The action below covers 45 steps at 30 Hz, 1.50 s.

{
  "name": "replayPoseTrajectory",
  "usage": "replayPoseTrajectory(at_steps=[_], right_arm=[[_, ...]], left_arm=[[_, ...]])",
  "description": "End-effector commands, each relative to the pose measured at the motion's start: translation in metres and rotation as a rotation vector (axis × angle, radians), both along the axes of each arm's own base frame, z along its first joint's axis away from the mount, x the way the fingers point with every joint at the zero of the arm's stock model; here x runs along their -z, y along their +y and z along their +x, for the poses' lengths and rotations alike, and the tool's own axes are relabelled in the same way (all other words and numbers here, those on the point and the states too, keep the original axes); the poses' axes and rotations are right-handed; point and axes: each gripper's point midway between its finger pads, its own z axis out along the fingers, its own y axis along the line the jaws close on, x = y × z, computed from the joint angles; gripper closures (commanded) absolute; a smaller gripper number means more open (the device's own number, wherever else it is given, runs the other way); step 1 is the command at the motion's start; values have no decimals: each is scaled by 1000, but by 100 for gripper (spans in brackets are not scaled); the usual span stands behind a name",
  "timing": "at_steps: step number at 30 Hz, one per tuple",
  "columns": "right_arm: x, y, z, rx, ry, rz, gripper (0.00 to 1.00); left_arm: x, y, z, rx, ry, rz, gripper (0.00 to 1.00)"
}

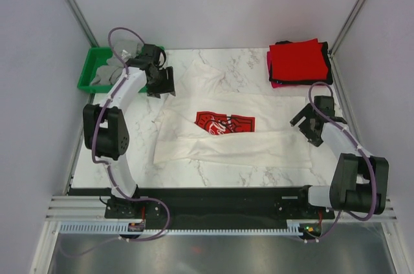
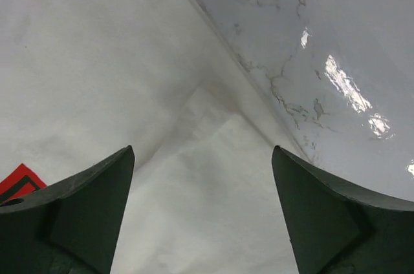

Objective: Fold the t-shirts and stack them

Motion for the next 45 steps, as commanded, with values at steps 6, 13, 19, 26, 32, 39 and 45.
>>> replayPoseTrajectory(at_steps=[6,13,19,26,32,39,45], right_arm=[[-56,2,-14,-31,-170,-9,4],[-22,19,-69,97,-139,102,17],[0,28,-96,143,-137,153,22],[25,28,-106,162,-65,155,27],[23,25,-106,173,-74,137,53],[23,24,-101,165,-80,134,100],[-21,10,-59,162,-197,83,100]], left_arm=[[-58,29,-90,-164,-146,-21,29],[7,21,-200,-337,-103,-267,40],[31,18,-226,-492,-82,-354,41],[73,27,-231,-569,-67,-328,38],[81,25,-218,-545,-84,-322,41],[59,40,-184,-558,-204,-246,69],[-5,44,-132,-506,-310,-241,98]])
